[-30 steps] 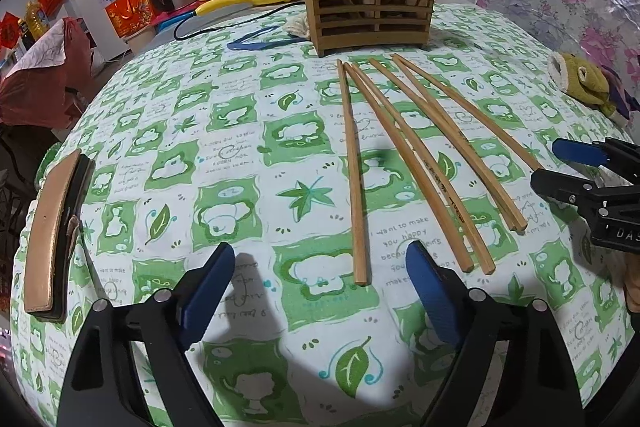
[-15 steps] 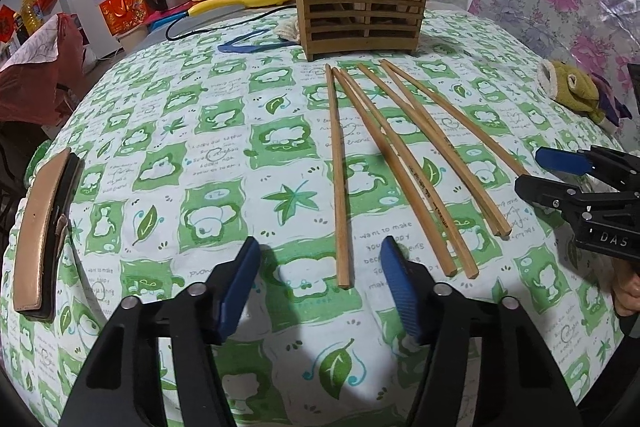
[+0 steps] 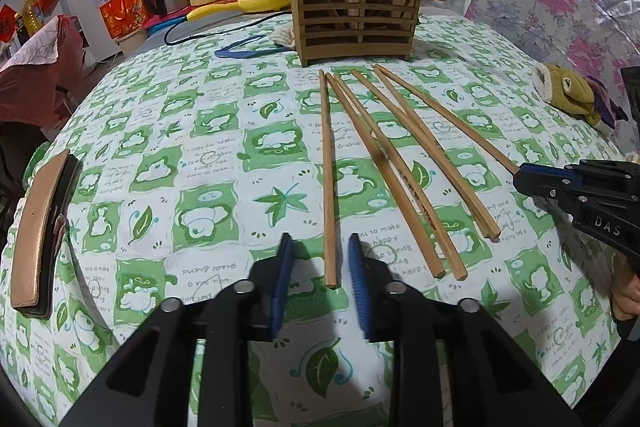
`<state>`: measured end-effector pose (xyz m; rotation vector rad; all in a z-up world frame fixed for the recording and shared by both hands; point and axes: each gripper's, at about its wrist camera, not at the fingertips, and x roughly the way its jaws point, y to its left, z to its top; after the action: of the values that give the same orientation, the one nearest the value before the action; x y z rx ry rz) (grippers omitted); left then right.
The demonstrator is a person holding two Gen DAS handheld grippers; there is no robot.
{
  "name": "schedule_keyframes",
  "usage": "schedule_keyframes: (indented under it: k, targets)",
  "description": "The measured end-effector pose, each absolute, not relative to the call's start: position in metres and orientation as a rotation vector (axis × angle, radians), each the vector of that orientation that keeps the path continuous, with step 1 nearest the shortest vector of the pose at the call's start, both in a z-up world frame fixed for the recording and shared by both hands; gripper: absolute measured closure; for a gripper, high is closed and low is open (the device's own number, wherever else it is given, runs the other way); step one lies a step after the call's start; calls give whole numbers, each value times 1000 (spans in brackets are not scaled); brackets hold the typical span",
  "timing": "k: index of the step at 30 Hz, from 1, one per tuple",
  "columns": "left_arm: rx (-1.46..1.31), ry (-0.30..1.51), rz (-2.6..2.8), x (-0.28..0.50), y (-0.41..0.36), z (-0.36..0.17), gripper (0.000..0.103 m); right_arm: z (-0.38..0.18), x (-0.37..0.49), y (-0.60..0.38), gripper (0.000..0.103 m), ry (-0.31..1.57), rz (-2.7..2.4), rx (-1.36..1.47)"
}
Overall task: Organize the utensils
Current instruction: 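Lift both held chopsticks and carry them above the wooden caddy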
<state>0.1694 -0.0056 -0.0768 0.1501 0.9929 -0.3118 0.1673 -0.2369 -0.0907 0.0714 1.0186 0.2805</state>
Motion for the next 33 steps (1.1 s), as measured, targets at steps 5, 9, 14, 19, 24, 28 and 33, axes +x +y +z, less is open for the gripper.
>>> schedule_keyframes:
  k: [5, 9, 14, 19, 24, 28, 33]
  targets:
    - [147, 986, -327, 168, -6, -76, 98, -91, 167, -238, 96, 1019, 282, 79]
    - [159, 974, -325, 166, -8, -75, 98, -91, 168, -238, 96, 1019, 282, 79]
    - [124, 970, -327, 166, -5, -73, 98, -89, 167, -240, 96, 1007, 272, 86]
    - [108, 964, -326, 163, -5, -70, 98, -84, 163, -241, 96, 973, 245, 75]
    - [94, 958, -323, 159, -3, -65, 98, -78, 155, -241, 96, 941, 223, 61]
    - [94, 932, -318, 153, -3, -54, 98, -73, 147, -239, 96, 917, 208, 46]
    - [93, 886, -317, 143, -3, -37, 98, -72, 132, -233, 96, 901, 185, 3]
